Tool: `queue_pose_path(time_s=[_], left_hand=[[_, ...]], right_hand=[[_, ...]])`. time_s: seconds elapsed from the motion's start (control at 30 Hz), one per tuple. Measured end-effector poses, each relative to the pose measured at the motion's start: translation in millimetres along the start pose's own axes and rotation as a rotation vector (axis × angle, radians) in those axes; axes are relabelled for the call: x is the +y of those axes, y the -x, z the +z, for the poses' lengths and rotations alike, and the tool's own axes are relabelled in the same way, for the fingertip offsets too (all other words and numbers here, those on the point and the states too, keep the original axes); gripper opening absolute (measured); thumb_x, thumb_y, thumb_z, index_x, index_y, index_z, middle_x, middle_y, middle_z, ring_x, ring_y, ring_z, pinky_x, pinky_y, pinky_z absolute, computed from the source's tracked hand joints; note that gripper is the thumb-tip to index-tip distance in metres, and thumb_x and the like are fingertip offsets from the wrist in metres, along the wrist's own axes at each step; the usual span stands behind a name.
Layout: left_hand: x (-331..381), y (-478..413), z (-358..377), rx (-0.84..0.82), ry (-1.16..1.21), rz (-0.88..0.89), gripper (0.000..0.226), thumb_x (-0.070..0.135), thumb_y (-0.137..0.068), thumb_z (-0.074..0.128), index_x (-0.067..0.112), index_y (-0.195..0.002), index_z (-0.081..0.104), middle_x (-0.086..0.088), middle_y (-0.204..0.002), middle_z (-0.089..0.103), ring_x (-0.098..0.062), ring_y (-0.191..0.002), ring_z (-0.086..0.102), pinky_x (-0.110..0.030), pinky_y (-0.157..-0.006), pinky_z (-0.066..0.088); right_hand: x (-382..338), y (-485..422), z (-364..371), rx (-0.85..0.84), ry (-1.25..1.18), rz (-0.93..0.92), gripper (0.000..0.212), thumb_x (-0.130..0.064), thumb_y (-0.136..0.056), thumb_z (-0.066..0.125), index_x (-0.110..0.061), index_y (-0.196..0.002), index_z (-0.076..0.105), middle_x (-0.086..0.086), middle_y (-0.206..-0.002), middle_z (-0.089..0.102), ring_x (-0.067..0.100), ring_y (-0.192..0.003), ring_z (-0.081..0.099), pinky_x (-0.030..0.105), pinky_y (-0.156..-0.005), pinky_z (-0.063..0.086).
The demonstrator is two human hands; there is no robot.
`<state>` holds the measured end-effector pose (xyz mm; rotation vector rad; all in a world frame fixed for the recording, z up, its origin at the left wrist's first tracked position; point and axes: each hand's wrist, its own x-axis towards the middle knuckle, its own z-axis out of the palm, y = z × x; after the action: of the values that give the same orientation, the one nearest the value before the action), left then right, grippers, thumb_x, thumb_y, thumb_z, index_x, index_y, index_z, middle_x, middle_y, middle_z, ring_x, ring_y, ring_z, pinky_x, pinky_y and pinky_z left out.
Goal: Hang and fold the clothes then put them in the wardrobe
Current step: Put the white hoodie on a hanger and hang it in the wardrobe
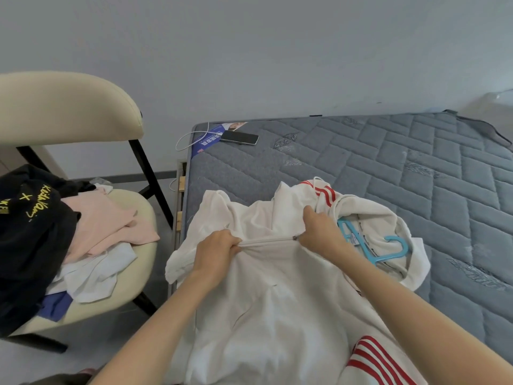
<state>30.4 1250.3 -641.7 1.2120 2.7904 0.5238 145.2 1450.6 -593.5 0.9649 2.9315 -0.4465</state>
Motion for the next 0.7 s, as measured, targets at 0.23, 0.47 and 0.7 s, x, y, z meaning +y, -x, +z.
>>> queue_pose_path(time_s=[0.23,0.47,0.7], left_hand=[[-15.4,3.8,-10.3,-0.072,-0.055,-0.194,0.027,0.011,-0.086,0.052,0.022,-0.061,0.054,-0.001,-0.070,0.053,-0.023,-0.070,0.048,-0.031,-0.056,0.030],[68.5,-13.1,8.1,-0.286,0.091,0.075,0.055,0.027,-0.088,0.058,0.026,-0.140,0.041,0.003,-0.137,0.051,-0.019,-0.126,0.046,-0.030,-0.099,0.034],[129.7,-23.8,37.1,-0.239,0.027,0.147,0.031,0.036,-0.098,0.040,0.013,-0.102,0.060,-0.007,-0.106,0.064,-0.029,-0.101,0.057,-0.034,-0.072,0.037]], right_hand=[[70.8,6.2,-24.1,0.121,0.015,0.132,0.018,-0.014,-0.087,0.055,-0.010,-0.097,0.040,0.004,-0.076,0.049,0.022,-0.069,0.050,0.027,-0.056,0.033],[63.6,10.3,-19.1,0.056,-0.169,-0.040,0.010,-0.006,-0.089,0.044,-0.011,-0.086,0.037,0.014,-0.077,0.055,0.032,-0.073,0.051,0.041,-0.066,0.041],[67.9,27.3,-23.1,-0.016,-0.253,-0.129,0.009,-0.006,-0.087,0.046,-0.012,-0.088,0.039,0.012,-0.079,0.061,0.030,-0.075,0.054,0.042,-0.070,0.044]])
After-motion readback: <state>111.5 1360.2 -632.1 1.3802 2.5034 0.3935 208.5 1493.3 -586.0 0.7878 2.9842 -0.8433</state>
